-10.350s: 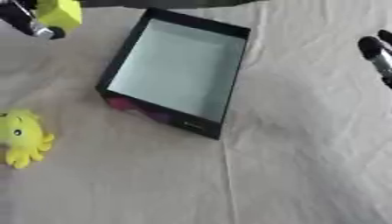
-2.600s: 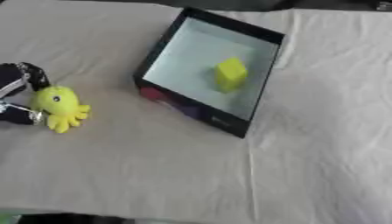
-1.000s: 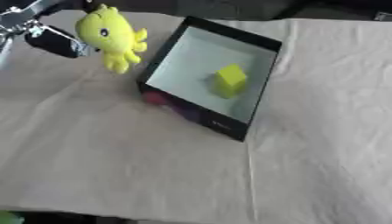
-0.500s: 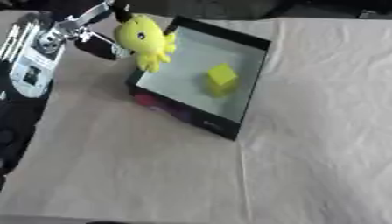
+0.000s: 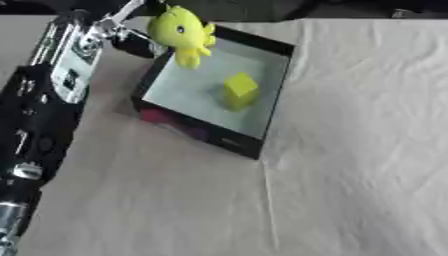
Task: Pick up objects on the table and place them in the box.
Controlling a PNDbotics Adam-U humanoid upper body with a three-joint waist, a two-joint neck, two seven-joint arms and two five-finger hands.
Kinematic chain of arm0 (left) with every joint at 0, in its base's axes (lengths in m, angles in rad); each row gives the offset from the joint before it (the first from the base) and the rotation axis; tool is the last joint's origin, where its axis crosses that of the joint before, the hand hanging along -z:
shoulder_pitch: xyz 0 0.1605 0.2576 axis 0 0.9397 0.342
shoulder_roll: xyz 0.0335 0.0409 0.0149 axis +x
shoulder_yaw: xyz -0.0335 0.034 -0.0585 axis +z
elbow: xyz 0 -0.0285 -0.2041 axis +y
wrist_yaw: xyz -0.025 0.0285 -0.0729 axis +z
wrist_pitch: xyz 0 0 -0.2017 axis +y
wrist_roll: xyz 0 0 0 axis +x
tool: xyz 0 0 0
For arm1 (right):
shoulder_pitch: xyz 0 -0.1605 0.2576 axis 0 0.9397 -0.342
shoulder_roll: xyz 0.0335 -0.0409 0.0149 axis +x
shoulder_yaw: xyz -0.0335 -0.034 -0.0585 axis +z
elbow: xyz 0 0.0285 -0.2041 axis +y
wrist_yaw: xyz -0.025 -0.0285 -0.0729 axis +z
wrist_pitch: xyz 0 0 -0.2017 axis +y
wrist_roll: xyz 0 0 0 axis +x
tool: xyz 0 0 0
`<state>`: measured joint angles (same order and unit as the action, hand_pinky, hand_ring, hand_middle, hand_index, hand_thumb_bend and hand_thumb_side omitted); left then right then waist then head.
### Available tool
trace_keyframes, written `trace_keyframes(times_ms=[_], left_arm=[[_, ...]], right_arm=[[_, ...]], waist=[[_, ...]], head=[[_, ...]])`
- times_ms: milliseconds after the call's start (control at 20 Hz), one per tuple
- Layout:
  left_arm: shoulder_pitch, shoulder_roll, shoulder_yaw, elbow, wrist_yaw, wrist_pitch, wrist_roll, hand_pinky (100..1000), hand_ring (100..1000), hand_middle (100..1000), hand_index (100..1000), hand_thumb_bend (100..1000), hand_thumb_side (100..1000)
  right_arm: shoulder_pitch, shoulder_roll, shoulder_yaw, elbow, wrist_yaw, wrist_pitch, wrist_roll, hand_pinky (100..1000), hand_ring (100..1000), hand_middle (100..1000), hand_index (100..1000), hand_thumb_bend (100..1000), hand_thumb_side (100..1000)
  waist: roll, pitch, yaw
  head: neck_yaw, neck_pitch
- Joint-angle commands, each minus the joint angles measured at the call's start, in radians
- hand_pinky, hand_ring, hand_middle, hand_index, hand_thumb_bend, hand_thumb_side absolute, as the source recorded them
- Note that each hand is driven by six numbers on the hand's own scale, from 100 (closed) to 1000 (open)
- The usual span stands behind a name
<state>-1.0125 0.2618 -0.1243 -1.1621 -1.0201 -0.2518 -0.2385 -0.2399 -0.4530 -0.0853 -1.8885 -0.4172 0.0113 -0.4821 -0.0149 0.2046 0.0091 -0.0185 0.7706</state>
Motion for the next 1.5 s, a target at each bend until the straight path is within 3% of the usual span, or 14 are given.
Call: trace_keyframes(times_ms=[50,350,650,750,900,1150,1350,1500], left_arm=[[-0.050,-0.013,0.012,0.008,-0.034,0.003,0.015,669,521,473,435,301,100],[-0.074,-0.045,0.027,0.037,-0.077,0.016,0.021,668,517,472,435,286,100],[-0.057,-0.074,0.032,0.075,-0.091,0.019,0.050,664,514,474,451,284,100],[-0.048,-0.082,0.032,0.093,-0.092,0.021,0.061,671,521,488,484,310,100],[-0.034,-0.093,0.028,0.117,-0.089,0.012,0.065,687,546,523,554,428,100],[-0.016,-0.094,0.026,0.145,-0.113,-0.013,0.022,789,698,702,828,748,509],[-0.007,-0.089,0.033,0.152,-0.135,-0.024,-0.005,830,762,772,892,839,548],[-0.001,-0.084,0.042,0.153,-0.141,-0.015,-0.008,844,781,800,918,841,543]], right_arm=[[-0.023,-0.012,-0.008,-0.011,-0.007,-0.005,-0.005,962,922,947,858,595,303],[-0.047,-0.008,-0.026,-0.011,-0.009,-0.010,-0.015,962,921,946,857,597,304],[-0.056,-0.008,-0.035,-0.014,-0.007,-0.014,-0.022,962,921,946,858,595,305],[-0.058,-0.006,-0.035,-0.014,-0.007,-0.014,-0.021,962,921,946,858,593,306],[-0.061,-0.003,-0.035,-0.015,-0.009,-0.014,-0.020,962,921,945,858,592,305],[-0.059,0.001,-0.034,-0.012,-0.011,-0.014,-0.021,963,921,946,858,590,305],[-0.057,0.003,-0.034,-0.010,-0.011,-0.014,-0.022,963,921,946,858,586,307],[-0.052,0.002,-0.034,-0.010,-0.010,-0.015,-0.023,963,921,946,858,586,306]], waist=[[-0.002,-0.009,-0.013],[-0.007,0.006,-0.057],[-0.011,0.015,-0.071],[-0.011,0.017,-0.074],[-0.012,0.020,-0.078],[-0.010,0.023,-0.077],[-0.009,0.025,-0.074],[-0.009,0.024,-0.071]], head=[[0.011,-0.001],[0.036,-0.001],[0.043,-0.001],[0.042,-0.002],[0.041,-0.004],[0.035,-0.003],[0.030,-0.003],[0.026,-0.002]])
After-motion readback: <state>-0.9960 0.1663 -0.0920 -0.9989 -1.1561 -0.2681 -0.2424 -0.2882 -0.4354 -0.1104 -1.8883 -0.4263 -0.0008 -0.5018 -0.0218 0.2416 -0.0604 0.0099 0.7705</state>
